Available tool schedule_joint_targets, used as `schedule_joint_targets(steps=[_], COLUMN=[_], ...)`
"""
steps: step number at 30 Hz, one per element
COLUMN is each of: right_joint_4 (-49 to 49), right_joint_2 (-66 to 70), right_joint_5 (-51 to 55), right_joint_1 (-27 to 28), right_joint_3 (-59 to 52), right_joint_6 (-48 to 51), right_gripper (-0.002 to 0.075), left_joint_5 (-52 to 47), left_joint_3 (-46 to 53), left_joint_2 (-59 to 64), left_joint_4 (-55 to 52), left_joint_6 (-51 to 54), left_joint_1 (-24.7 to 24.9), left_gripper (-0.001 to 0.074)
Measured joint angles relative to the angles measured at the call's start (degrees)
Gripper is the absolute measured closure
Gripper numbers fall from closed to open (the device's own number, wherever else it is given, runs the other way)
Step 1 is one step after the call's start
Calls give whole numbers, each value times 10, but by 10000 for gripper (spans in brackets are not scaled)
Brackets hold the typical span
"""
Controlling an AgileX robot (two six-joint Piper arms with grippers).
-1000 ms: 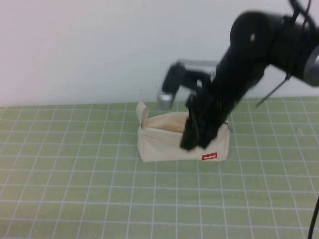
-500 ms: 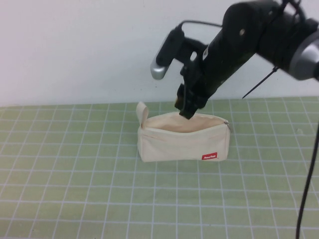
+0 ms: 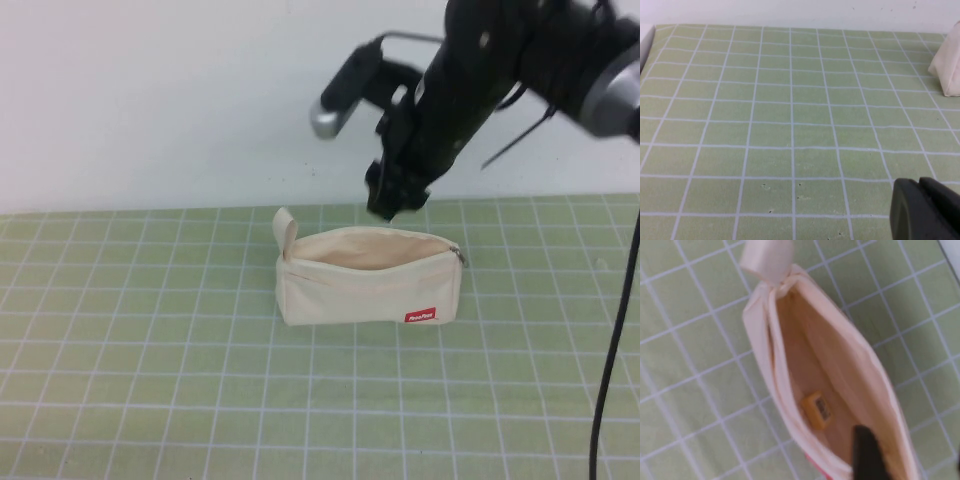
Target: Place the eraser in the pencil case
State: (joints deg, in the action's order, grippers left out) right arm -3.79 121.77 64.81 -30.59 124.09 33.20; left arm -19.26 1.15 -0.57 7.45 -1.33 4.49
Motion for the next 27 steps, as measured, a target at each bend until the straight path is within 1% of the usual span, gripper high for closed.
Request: schedule_joint_targets(steps=[1,4,5,6,8,13,17,20,22,25,27], right_joint_4=[0,1,1,1,1,11,73,136,157,149,121], right_joint_2=[-4,-27,-40,-54,-79,-160,-243,-307,-346,-415,-462], right_joint_5=[25,48,48,48,48,48,48,48,48,45,9], right_joint_1=[0,0,0,0,-2,-15,-24,-24,-24,-24,-24], right_joint_3=[17,63,70,73,75,57,-12,-101,-164,-280,-370], right_joint_6=[0,-17,-29,-35,-45,-69,-92,-115,-128,-138,-140], right_gripper=[383,585,634,666,697,719,720,722,723,723,723], left_joint_5=[0,0,0,0,0,0,0,0,0,0,0], left_joint_3=[0,0,0,0,0,0,0,0,0,0,0], left_joint_2=[0,0,0,0,0,0,0,0,0,0,0], left_joint_4=[0,0,0,0,0,0,0,0,0,0,1], left_joint_6=[0,0,0,0,0,0,0,0,0,0,0], left_joint_1=[0,0,0,0,0,0,0,0,0,0,0], left_gripper=[736,736,736,736,736,736,736,736,736,736,736])
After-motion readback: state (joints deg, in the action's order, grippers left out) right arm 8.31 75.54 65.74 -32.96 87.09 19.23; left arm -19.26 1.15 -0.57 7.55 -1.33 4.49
